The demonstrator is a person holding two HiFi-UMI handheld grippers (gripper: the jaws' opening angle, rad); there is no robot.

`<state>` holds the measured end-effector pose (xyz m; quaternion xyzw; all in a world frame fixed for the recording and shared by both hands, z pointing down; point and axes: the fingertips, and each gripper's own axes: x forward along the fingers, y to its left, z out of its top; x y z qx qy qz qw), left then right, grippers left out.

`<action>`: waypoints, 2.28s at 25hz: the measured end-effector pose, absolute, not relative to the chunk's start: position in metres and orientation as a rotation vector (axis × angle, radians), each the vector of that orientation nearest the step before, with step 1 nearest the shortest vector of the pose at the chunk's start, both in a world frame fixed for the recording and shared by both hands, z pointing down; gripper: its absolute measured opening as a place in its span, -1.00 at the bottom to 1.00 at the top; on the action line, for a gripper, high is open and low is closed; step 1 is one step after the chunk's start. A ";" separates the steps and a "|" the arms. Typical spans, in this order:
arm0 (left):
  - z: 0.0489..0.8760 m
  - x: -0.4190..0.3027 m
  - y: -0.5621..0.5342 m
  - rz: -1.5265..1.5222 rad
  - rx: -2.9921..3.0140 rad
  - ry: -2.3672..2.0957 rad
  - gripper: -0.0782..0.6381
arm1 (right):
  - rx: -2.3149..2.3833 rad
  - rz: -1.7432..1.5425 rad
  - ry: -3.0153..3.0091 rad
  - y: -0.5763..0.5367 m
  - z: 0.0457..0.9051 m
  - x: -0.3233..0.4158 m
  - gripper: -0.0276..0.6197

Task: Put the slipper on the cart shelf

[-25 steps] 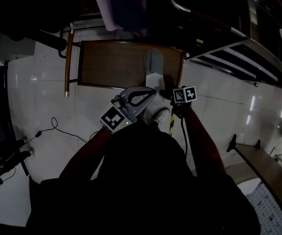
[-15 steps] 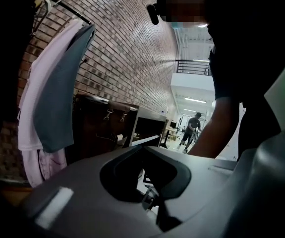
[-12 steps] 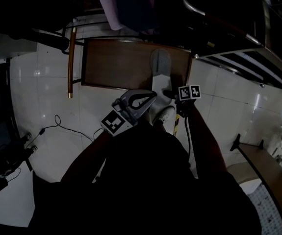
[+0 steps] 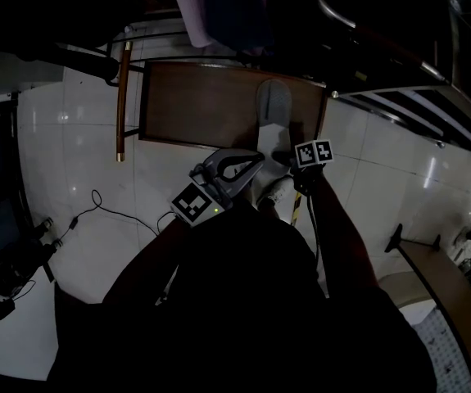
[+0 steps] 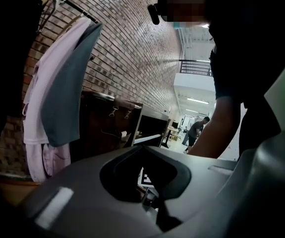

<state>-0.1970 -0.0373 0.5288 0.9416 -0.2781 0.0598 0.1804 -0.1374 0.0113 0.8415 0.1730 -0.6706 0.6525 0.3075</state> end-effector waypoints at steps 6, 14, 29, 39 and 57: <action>0.528 -0.202 -0.036 0.170 2.656 -0.804 -0.78 | 0.457 1.677 -1.879 0.005 0.817 -0.148 -0.70; 0.512 -0.186 -0.024 0.144 2.686 -0.787 -0.78 | 0.555 1.516 -2.093 -0.004 0.760 -0.129 -0.71; 0.443 -0.117 0.001 0.113 2.864 -0.679 -0.78 | 0.963 1.005 -2.564 -0.018 0.541 -0.054 -0.71; 0.370 -0.077 0.000 0.037 2.993 -0.636 -0.78 | 1.336 0.335 -2.739 -0.016 0.369 -0.012 -0.71; 0.309 -0.048 0.011 -0.042 3.097 -0.581 -0.78 | 1.529 -0.068 -2.738 0.008 0.293 0.011 -0.71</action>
